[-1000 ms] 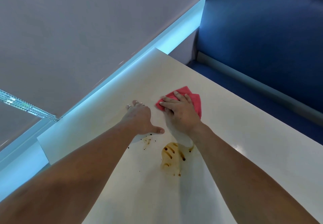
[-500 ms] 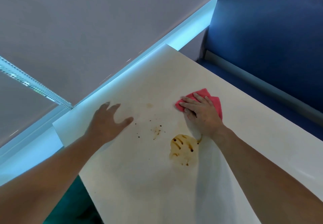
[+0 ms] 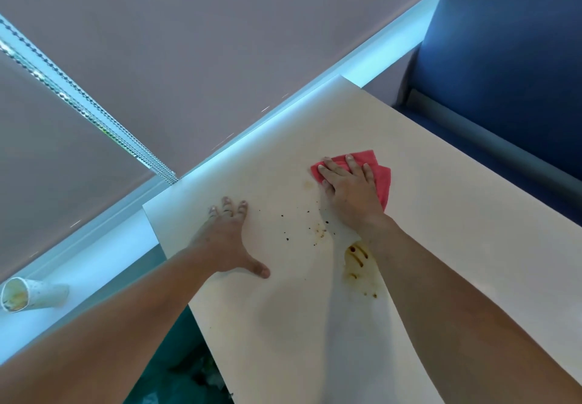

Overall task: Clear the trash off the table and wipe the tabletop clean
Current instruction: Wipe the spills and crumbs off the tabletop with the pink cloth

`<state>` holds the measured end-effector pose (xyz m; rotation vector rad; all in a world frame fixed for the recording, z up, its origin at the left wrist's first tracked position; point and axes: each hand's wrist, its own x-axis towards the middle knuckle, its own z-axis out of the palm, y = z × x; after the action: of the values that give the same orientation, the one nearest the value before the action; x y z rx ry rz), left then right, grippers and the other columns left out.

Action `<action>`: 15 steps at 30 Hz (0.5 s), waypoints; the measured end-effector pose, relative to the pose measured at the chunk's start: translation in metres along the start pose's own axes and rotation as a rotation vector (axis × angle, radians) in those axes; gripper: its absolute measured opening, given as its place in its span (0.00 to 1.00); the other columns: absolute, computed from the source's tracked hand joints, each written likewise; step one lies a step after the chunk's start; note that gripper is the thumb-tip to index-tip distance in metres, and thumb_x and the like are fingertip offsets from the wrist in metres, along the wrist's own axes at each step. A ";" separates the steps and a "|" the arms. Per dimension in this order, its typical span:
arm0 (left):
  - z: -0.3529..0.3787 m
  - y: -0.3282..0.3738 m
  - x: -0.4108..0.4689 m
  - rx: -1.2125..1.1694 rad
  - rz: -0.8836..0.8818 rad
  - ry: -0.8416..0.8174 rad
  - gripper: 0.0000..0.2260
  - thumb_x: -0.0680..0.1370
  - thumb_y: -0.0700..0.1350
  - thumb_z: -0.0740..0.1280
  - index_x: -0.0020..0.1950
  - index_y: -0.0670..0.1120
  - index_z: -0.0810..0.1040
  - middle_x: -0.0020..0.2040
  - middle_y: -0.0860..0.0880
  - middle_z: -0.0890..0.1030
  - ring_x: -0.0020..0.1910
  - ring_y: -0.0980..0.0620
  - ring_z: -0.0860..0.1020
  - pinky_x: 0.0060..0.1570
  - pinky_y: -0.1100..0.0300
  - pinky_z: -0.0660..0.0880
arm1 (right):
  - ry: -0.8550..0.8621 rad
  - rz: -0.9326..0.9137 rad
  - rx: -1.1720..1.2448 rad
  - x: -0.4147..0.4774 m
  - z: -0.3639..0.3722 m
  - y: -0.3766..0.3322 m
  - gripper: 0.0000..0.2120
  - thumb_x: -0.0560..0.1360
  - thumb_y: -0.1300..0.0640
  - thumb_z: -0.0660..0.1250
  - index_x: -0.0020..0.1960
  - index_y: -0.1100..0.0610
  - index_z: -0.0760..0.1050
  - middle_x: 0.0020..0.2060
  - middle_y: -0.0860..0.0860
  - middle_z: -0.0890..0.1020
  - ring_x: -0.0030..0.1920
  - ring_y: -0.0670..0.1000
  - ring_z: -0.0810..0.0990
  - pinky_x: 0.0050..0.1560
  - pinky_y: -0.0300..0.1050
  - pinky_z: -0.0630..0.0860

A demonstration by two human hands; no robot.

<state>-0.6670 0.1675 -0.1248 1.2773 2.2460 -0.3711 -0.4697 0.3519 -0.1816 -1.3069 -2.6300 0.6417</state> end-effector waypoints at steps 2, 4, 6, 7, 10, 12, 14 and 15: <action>-0.001 0.000 0.000 0.005 -0.001 0.014 0.76 0.48 0.78 0.75 0.83 0.50 0.37 0.83 0.41 0.39 0.82 0.35 0.44 0.79 0.46 0.51 | -0.018 -0.036 0.003 0.003 0.005 -0.017 0.22 0.86 0.50 0.50 0.79 0.42 0.63 0.79 0.36 0.59 0.82 0.52 0.49 0.80 0.56 0.40; -0.002 0.000 -0.001 0.010 -0.001 0.017 0.76 0.49 0.78 0.75 0.83 0.49 0.37 0.83 0.41 0.39 0.82 0.35 0.44 0.79 0.46 0.51 | -0.052 -0.122 0.026 -0.001 0.011 -0.027 0.22 0.85 0.50 0.51 0.78 0.41 0.65 0.78 0.35 0.60 0.82 0.50 0.49 0.80 0.54 0.40; -0.001 0.000 -0.002 0.007 -0.001 0.017 0.76 0.50 0.78 0.75 0.83 0.49 0.37 0.83 0.41 0.39 0.82 0.35 0.44 0.79 0.46 0.50 | -0.076 -0.222 0.043 -0.011 0.013 -0.020 0.21 0.85 0.50 0.53 0.76 0.40 0.68 0.77 0.33 0.62 0.81 0.49 0.51 0.80 0.51 0.41; -0.001 0.000 -0.003 0.005 0.000 0.019 0.76 0.50 0.78 0.75 0.83 0.49 0.37 0.83 0.41 0.39 0.82 0.35 0.43 0.79 0.46 0.50 | -0.082 -0.256 0.047 -0.015 0.011 -0.012 0.20 0.85 0.50 0.54 0.75 0.40 0.69 0.77 0.33 0.63 0.81 0.48 0.52 0.79 0.49 0.41; 0.000 -0.002 -0.001 -0.004 0.006 0.028 0.76 0.50 0.78 0.76 0.83 0.50 0.37 0.83 0.41 0.39 0.82 0.36 0.43 0.79 0.46 0.51 | -0.055 -0.238 0.037 -0.009 0.003 0.007 0.19 0.86 0.49 0.54 0.75 0.39 0.70 0.76 0.33 0.63 0.81 0.47 0.54 0.80 0.49 0.43; 0.000 0.000 0.000 -0.005 0.012 0.033 0.76 0.50 0.77 0.76 0.83 0.49 0.37 0.83 0.41 0.39 0.82 0.35 0.43 0.79 0.47 0.51 | -0.023 -0.153 0.028 0.005 -0.001 0.010 0.19 0.86 0.49 0.53 0.76 0.39 0.68 0.77 0.33 0.63 0.81 0.48 0.53 0.80 0.51 0.42; 0.002 0.000 0.001 -0.007 0.008 0.035 0.76 0.49 0.77 0.76 0.83 0.49 0.37 0.83 0.41 0.39 0.82 0.35 0.43 0.79 0.46 0.51 | -0.008 -0.093 0.017 0.020 0.001 -0.001 0.20 0.86 0.49 0.52 0.76 0.40 0.67 0.77 0.34 0.62 0.81 0.49 0.52 0.79 0.53 0.41; 0.003 -0.001 0.002 -0.004 0.007 0.035 0.76 0.49 0.77 0.76 0.83 0.49 0.37 0.83 0.41 0.39 0.82 0.35 0.44 0.79 0.46 0.52 | -0.006 -0.080 0.011 0.025 0.003 -0.008 0.20 0.86 0.49 0.52 0.77 0.40 0.67 0.78 0.35 0.62 0.81 0.50 0.52 0.79 0.54 0.41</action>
<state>-0.6678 0.1676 -0.1283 1.2993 2.2697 -0.3438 -0.4918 0.3664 -0.1829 -1.1912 -2.6647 0.6482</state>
